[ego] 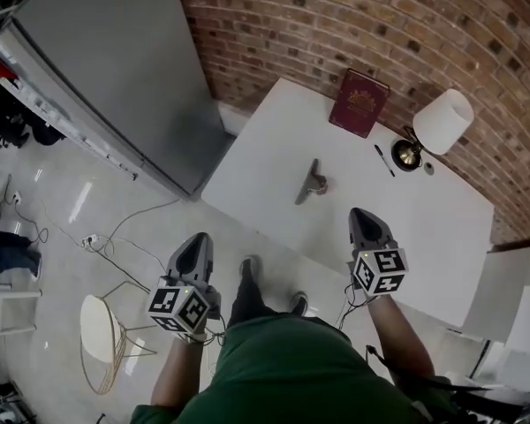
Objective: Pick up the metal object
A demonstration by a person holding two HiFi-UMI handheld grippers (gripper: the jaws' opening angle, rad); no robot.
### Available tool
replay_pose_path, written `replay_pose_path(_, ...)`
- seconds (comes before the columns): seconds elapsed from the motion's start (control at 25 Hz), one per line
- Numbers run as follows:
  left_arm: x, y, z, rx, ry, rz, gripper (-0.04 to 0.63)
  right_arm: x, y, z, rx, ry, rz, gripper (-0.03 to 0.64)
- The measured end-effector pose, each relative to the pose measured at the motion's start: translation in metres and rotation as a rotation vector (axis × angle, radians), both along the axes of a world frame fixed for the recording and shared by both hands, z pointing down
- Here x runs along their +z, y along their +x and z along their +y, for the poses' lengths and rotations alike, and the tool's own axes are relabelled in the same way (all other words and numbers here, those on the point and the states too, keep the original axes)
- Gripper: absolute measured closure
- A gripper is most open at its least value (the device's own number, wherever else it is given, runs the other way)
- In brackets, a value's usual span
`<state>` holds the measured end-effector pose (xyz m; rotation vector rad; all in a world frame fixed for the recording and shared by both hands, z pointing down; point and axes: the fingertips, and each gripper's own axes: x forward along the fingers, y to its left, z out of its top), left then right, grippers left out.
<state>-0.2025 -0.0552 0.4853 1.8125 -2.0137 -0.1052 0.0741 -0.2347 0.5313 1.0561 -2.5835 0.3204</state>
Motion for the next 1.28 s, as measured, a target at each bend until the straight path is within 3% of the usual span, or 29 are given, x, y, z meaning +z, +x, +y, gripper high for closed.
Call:
replay_pose_path(0.12,0.008,-0.014,-0.048,0.097,-0.003,0.020,0.575,0.017,-0.003,-0.025,0.071,-0.057,0.019,0.609)
replay_pose_path(0.28,0.010,-0.029,-0.106,0.249,-0.007,0.007,0.575,0.050,-0.022,-0.053,0.147,-0.246,-0.040,0.578)
replay_pose_path(0.4,0.015,-0.039,-0.136,0.315,-0.023,0.041,0.575,0.083,-0.026,-0.063,0.203,-0.402,-0.076,0.568)
replay_pose_path(0.6,0.021,-0.048,-0.158,0.388,-0.045,0.065,0.575,0.149,-0.029,-0.069,0.317,-0.653,-0.216,0.557)
replay_pose_path(0.88,0.021,-0.094,-0.149,0.345,-0.061,0.027,0.575,0.203,-0.041,-0.099,0.392,-0.813,-0.360,0.512)
replay_pose_path(1.08,0.026,-0.128,-0.130,0.278,-0.081,0.009,0.575,0.219,-0.056,-0.113,0.340,-0.835,-0.300,0.455)
replay_pose_path(1.28,0.032,-0.145,-0.107,0.226,-0.084,0.019,0.575,0.231,-0.071,-0.120,0.358,-0.892,-0.334,0.481)
